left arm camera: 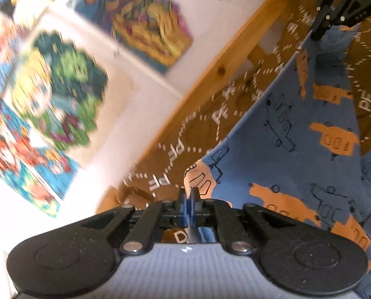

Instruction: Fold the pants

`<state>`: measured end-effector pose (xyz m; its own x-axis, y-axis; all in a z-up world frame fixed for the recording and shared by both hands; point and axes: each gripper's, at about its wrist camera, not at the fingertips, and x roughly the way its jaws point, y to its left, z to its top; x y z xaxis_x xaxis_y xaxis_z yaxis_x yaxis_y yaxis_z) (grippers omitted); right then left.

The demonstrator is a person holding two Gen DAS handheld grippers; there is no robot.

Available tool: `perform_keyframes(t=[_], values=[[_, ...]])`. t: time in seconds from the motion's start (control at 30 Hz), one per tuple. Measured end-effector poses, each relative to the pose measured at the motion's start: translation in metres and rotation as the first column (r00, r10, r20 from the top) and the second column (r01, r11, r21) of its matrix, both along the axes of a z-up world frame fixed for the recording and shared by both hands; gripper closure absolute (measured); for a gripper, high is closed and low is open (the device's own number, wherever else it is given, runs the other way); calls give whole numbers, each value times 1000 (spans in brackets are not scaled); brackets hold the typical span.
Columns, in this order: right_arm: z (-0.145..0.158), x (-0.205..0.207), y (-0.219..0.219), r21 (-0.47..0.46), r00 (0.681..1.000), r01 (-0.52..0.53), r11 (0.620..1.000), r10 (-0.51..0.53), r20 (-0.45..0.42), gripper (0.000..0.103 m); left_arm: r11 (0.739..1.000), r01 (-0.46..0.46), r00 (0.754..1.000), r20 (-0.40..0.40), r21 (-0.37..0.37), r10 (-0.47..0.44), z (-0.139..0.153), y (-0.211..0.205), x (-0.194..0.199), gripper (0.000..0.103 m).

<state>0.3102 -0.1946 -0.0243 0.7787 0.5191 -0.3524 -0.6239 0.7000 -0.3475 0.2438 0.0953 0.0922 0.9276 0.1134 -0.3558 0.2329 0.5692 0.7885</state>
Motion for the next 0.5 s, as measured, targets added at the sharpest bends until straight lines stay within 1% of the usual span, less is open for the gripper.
perform_keyframes(t=[0.13, 0.23, 0.27, 0.37, 0.5], values=[[-4, -59, -13, 3, 999, -4, 1000, 4, 40, 103, 998, 50, 996, 73, 33, -52, -11, -8, -46, 100], [-15, -97, -20, 3, 999, -2, 1000, 2, 36, 103, 993, 88, 992, 85, 83, -95, -29, -14, -80, 100], [-21, -109, -23, 6, 1000, 1, 1000, -1, 31, 103, 989, 102, 990, 83, 103, -111, -37, -15, -92, 100], [-42, -144, -25, -24, 1000, 11, 1000, -10, 26, 103, 981, 133, 989, 39, 140, -140, -59, -18, -119, 100], [-68, -175, -21, -55, 1000, 25, 998, -25, -12, 103, 969, 152, 988, -16, 193, -152, -88, -20, -144, 100]])
